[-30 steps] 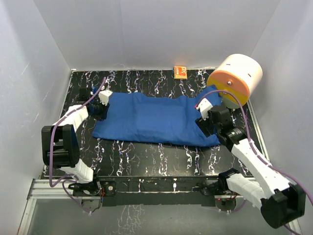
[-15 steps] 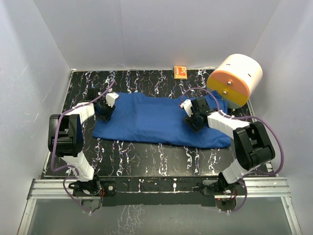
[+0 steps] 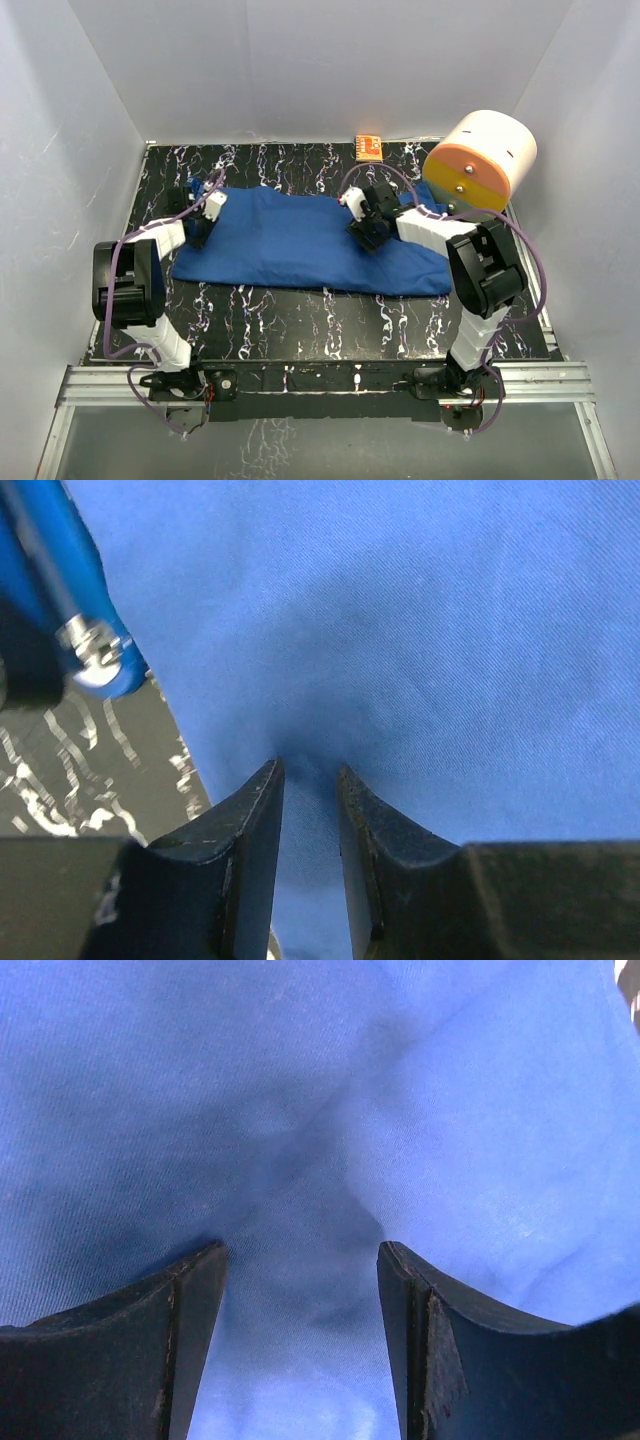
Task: Open and lay out the surgical kit
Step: Open the surgical kit at the center of the board.
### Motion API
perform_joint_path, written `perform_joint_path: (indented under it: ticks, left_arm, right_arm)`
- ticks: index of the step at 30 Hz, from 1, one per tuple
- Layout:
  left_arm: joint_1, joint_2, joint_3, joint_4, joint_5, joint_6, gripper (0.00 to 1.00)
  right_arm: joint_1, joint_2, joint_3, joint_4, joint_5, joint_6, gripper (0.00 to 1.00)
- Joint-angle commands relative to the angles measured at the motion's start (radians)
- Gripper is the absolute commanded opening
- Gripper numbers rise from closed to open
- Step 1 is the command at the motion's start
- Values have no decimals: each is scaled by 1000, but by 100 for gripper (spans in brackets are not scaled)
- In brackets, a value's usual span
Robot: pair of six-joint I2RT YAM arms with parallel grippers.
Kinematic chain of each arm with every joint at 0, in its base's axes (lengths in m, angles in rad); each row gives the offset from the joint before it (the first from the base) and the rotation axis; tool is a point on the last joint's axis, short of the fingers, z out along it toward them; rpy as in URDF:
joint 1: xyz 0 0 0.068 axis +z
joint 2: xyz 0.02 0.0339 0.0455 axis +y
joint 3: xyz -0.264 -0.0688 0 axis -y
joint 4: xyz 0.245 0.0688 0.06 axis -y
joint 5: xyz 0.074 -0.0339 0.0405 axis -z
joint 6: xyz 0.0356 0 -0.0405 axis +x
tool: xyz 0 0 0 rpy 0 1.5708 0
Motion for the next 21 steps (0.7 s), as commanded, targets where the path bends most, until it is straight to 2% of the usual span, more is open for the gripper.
perform_joint_path:
  ticks: [1,6,10,21]
  left_arm:
    - [81,21,-84,-90,-179,25,26]
    - [89,31,-69,-83,-179,27,27]
    - [87,61,25,-137,-124,-16,28]
    - [86,-11,251,-296,201,-153,41]
  right_arm:
    - [90,109,48,38,-33,52,62]
    - [79,166,100,53,54,51,62]
    - [40,171,148,22,33,52,62]
    - [-116,69,294,-91,-57,84,63]
